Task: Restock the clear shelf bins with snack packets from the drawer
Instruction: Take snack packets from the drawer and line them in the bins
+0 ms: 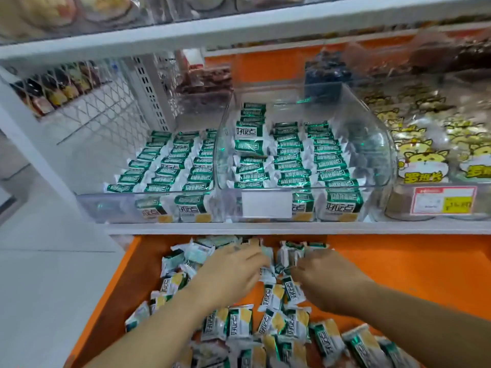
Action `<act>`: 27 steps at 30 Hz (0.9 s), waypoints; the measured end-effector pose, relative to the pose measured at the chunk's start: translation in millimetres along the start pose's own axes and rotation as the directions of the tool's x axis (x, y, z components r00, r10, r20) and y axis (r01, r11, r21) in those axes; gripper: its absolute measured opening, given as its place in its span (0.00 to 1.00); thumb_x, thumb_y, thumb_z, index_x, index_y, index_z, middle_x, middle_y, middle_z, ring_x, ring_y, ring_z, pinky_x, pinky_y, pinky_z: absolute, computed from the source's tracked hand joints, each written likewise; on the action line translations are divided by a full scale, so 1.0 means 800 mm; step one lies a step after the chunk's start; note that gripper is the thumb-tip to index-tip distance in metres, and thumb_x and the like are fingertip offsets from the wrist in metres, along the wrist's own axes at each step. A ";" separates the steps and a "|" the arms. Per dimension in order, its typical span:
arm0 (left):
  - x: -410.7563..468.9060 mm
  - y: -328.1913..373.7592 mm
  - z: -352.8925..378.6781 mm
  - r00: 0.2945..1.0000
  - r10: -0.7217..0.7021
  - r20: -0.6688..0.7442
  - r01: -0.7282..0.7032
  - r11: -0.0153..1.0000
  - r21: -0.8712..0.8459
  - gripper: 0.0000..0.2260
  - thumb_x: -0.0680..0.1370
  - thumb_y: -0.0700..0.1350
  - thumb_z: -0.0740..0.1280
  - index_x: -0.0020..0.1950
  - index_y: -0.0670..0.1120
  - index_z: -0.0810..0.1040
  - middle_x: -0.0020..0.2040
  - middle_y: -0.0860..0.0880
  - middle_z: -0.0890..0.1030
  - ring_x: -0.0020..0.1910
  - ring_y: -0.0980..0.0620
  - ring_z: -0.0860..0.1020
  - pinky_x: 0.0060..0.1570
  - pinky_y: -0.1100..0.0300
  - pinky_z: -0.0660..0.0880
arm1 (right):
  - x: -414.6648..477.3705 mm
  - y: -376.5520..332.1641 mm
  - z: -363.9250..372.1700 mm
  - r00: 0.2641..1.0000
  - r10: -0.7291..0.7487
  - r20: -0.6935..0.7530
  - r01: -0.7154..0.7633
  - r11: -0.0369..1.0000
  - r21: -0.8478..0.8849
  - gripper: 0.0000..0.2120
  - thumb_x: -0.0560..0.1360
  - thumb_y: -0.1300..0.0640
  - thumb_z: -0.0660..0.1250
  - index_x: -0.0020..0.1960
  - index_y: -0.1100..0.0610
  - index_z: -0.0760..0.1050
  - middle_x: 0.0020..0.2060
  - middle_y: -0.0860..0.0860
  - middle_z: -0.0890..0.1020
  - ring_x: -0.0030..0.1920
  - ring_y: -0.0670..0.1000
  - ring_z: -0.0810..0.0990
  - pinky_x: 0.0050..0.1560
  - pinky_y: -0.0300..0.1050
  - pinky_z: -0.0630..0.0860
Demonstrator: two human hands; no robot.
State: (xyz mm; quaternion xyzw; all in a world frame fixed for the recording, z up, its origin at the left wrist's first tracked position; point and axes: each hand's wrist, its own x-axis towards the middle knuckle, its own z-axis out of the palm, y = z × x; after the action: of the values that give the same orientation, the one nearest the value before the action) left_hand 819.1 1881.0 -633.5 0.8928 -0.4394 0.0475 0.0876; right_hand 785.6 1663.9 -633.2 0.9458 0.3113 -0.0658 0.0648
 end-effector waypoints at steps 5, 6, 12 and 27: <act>-0.022 -0.031 0.081 0.832 -0.267 0.486 0.346 0.935 -0.079 0.14 0.82 0.46 0.56 0.67 0.51 0.71 0.64 0.50 0.74 0.60 0.48 0.74 0.55 0.54 0.73 | 0.015 0.000 0.077 0.922 0.187 0.338 -0.217 0.975 0.054 0.13 0.80 0.57 0.56 0.63 0.54 0.71 0.59 0.53 0.77 0.57 0.55 0.77 0.46 0.46 0.71; -0.024 -0.036 0.094 0.794 -0.271 0.544 0.372 0.925 -0.082 0.14 0.82 0.46 0.57 0.67 0.50 0.71 0.64 0.48 0.74 0.60 0.47 0.74 0.55 0.55 0.73 | 0.019 0.002 0.093 0.899 0.197 0.391 -0.240 0.969 0.062 0.15 0.80 0.57 0.55 0.66 0.54 0.68 0.62 0.54 0.75 0.59 0.55 0.76 0.48 0.47 0.71; -0.014 -0.054 0.163 0.693 -0.251 0.676 0.441 0.889 -0.123 0.13 0.80 0.48 0.60 0.65 0.49 0.73 0.59 0.44 0.76 0.55 0.45 0.77 0.54 0.49 0.75 | 0.048 0.000 0.170 0.833 0.174 0.525 -0.363 0.888 0.282 0.30 0.81 0.55 0.57 0.78 0.54 0.47 0.77 0.55 0.51 0.75 0.57 0.57 0.71 0.50 0.61; 0.006 -0.023 0.234 0.661 -0.194 0.725 0.539 0.794 -0.280 0.22 0.80 0.46 0.61 0.74 0.57 0.62 0.76 0.48 0.54 0.70 0.45 0.67 0.64 0.52 0.70 | 0.058 0.019 0.220 0.815 0.348 0.463 -0.528 0.774 0.350 0.29 0.79 0.51 0.62 0.75 0.49 0.54 0.70 0.53 0.62 0.69 0.56 0.65 0.64 0.50 0.70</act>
State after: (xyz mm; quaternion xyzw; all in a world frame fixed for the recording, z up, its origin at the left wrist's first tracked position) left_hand 838.6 1851.2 -818.2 0.8712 -0.2422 -0.4004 0.1485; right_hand 816.7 1650.2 -812.4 0.9493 0.0347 -0.2988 -0.0910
